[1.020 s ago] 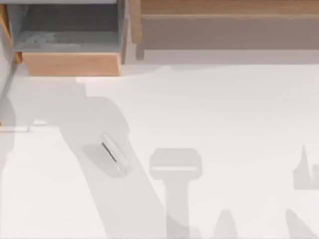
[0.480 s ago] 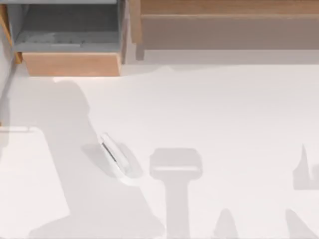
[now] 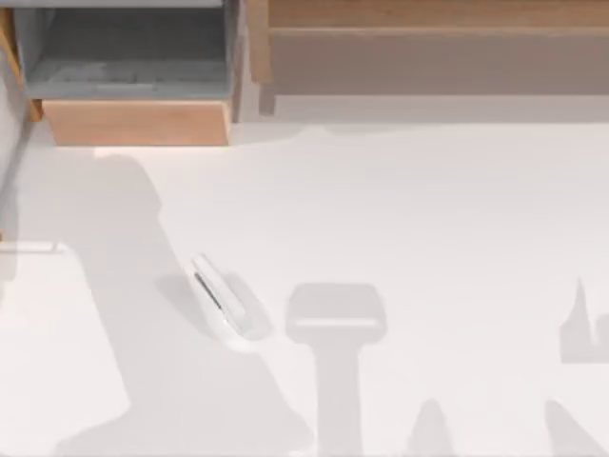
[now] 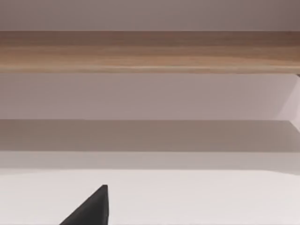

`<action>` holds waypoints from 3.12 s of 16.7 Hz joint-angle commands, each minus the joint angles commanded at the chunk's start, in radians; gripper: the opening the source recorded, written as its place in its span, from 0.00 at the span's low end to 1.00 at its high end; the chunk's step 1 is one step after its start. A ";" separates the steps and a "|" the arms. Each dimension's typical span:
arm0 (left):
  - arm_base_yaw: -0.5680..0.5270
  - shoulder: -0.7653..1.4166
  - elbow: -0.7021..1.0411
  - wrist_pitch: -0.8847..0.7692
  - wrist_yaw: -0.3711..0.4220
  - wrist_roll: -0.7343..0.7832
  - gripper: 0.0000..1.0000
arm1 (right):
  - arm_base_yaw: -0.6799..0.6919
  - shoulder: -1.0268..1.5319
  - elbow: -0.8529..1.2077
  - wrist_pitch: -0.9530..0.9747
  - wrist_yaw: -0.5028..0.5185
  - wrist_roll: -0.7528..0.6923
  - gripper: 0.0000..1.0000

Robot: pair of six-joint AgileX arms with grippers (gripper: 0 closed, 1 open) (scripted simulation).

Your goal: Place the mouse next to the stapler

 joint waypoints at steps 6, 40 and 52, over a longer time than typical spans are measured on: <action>-0.008 0.005 -0.050 0.061 0.000 -0.007 1.00 | 0.000 0.000 0.000 0.000 0.000 0.000 1.00; -0.012 -0.148 -0.080 0.032 -0.025 -0.127 0.00 | 0.000 0.000 0.000 0.000 0.000 0.000 1.00; -0.412 -0.444 -0.379 0.113 -0.100 -0.558 0.00 | 0.000 0.000 0.000 0.000 0.000 0.000 1.00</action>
